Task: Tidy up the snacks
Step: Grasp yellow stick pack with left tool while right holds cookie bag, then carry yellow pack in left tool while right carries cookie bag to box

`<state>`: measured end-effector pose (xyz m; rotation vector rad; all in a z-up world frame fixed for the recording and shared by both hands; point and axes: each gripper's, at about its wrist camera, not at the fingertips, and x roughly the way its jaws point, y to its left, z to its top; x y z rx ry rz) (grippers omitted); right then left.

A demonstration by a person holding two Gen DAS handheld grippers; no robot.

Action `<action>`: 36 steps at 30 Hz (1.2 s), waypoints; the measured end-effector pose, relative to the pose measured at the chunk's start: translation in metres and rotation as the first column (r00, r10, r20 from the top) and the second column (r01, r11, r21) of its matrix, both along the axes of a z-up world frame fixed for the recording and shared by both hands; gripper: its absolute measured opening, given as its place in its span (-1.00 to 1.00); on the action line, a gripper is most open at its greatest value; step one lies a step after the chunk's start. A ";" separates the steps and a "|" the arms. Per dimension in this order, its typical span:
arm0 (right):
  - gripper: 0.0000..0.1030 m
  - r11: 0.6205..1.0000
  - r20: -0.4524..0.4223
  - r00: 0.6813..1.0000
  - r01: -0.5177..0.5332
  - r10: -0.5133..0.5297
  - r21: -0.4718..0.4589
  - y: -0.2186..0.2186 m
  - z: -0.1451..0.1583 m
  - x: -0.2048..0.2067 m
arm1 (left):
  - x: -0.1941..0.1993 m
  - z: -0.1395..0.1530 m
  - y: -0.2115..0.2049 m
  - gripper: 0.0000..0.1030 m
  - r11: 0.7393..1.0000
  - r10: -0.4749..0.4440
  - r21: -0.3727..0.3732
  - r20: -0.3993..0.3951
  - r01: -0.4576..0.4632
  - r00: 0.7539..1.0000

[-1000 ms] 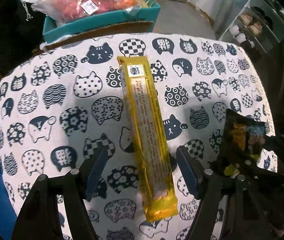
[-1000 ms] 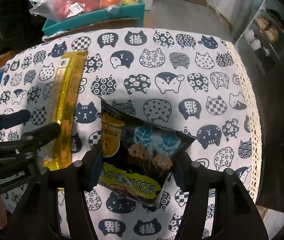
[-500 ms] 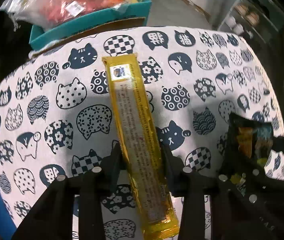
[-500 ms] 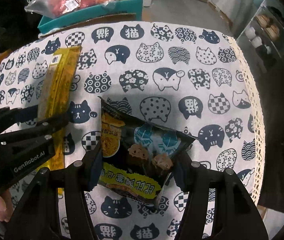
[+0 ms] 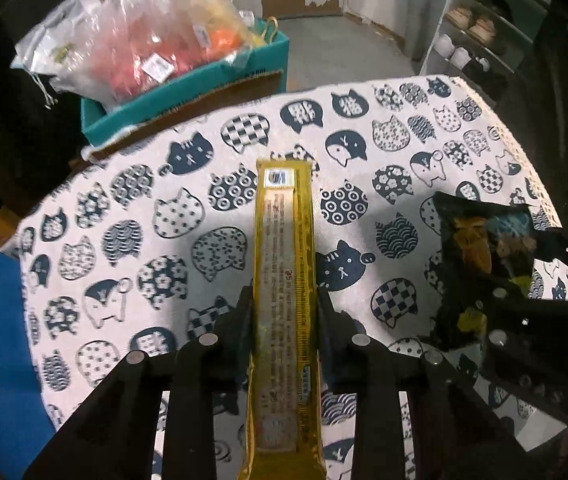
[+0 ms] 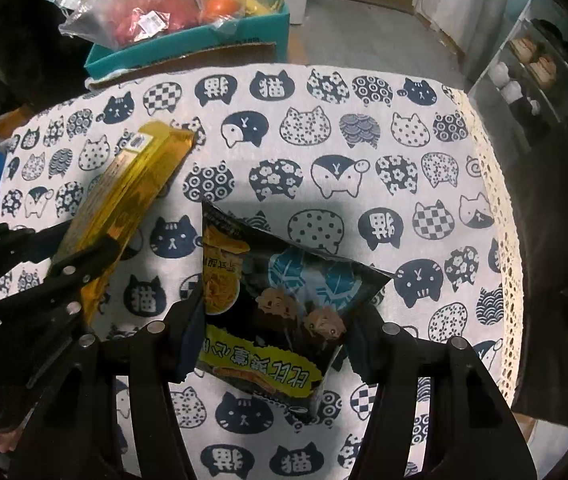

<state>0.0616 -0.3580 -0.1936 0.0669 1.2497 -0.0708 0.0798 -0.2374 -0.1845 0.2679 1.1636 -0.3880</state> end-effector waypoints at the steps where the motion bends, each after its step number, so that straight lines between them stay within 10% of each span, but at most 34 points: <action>1: 0.15 1.000 0.003 1.000 0.000 0.000 0.005 0.001 0.002 0.000 | -0.001 0.005 0.003 -0.45 1.000 -0.002 -0.003 0.009 0.002 1.000; 36: 0.14 0.979 0.180 0.965 -0.200 0.192 0.027 0.110 0.105 -0.018 | -0.063 0.140 0.143 -0.45 0.988 0.143 -0.092 0.291 -0.121 0.946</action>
